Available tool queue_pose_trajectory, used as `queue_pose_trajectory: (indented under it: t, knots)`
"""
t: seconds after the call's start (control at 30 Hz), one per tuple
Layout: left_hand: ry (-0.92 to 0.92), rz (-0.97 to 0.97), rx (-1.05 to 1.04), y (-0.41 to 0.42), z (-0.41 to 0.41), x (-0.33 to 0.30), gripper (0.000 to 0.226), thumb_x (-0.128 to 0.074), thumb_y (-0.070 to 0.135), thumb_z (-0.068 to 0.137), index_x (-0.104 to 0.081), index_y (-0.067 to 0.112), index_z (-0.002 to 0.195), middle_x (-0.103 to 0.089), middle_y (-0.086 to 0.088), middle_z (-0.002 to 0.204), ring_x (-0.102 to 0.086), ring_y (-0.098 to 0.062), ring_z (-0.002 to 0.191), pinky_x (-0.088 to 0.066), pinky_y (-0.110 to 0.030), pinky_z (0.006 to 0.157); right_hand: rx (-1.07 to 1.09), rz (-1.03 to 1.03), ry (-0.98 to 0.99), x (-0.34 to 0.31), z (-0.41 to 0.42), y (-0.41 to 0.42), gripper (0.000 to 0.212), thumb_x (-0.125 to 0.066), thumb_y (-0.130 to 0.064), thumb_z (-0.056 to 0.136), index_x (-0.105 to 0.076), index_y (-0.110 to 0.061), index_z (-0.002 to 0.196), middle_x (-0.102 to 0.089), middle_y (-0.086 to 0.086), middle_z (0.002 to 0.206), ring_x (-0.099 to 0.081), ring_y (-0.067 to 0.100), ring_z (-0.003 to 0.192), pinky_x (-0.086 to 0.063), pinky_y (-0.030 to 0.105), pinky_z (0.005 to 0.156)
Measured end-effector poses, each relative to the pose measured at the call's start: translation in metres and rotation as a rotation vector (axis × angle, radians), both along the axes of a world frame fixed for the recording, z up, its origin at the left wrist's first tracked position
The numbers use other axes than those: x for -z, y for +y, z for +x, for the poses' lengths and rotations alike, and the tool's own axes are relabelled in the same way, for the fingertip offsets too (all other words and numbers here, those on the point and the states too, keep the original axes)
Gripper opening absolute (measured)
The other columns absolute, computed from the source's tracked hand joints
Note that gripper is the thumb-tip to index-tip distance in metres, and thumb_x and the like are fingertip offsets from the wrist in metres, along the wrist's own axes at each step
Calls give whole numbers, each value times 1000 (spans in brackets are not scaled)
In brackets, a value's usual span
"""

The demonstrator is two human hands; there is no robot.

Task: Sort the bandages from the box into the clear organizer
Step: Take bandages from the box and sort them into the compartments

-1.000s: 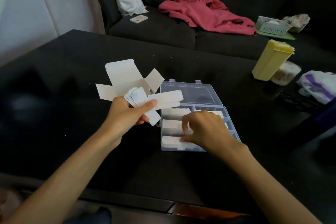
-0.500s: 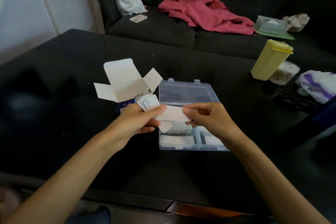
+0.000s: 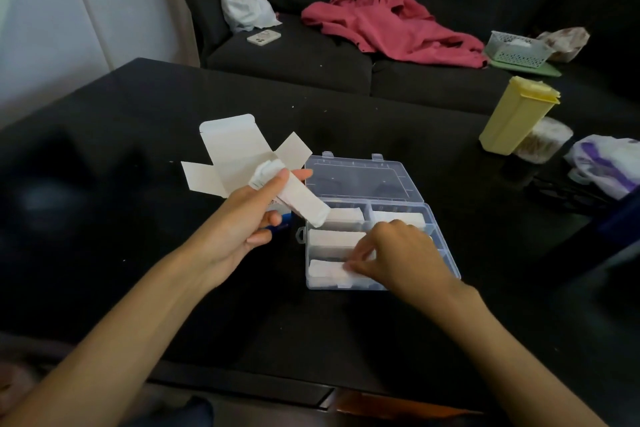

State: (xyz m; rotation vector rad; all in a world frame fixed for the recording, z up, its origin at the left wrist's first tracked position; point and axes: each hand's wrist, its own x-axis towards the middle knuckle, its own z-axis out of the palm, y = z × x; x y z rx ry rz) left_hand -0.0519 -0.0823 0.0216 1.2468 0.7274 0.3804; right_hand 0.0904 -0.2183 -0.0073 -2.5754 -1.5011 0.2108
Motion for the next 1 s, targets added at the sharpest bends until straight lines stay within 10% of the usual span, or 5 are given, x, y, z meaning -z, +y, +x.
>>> queue_pose_trajectory:
  t: [0.13,0.27,0.6,1.0]
  knots:
    - [-23,134,37,-6,0,2,23,-53,39,91,-75,42,86,-61,10,75,-36,-6,53,-25,-13,47,32,202,51,-14,1,-2,27,-55,-44,89,-72,-26,98,-71,-9,92,-62,3,69,-44,12,66]
    - [36,204,-7,-19,10,9,20,-58,43,87,-73,30,81,-49,17,52,-42,-1,52,-33,-13,50,139,444,771,-29,-1,2,17,-60,-37,85,-66,-27,97,-68,-11,91,-66,2,73,-52,14,58]
    - [39,233,28,-23,20,11,6,-64,25,87,-65,31,86,-73,15,75,-67,3,65,-39,-11,46,476,541,1625,-20,-6,2,15,-66,-11,83,-69,-4,96,-73,10,90,-71,14,75,-55,17,59]
    - [43,528,-117,-15,24,25,15,-67,32,83,-72,19,87,-73,5,77,-68,-6,63,-48,-11,51,442,497,1614,-17,0,1,13,-59,-7,88,-66,-3,98,-74,10,85,-71,18,79,-57,20,61]
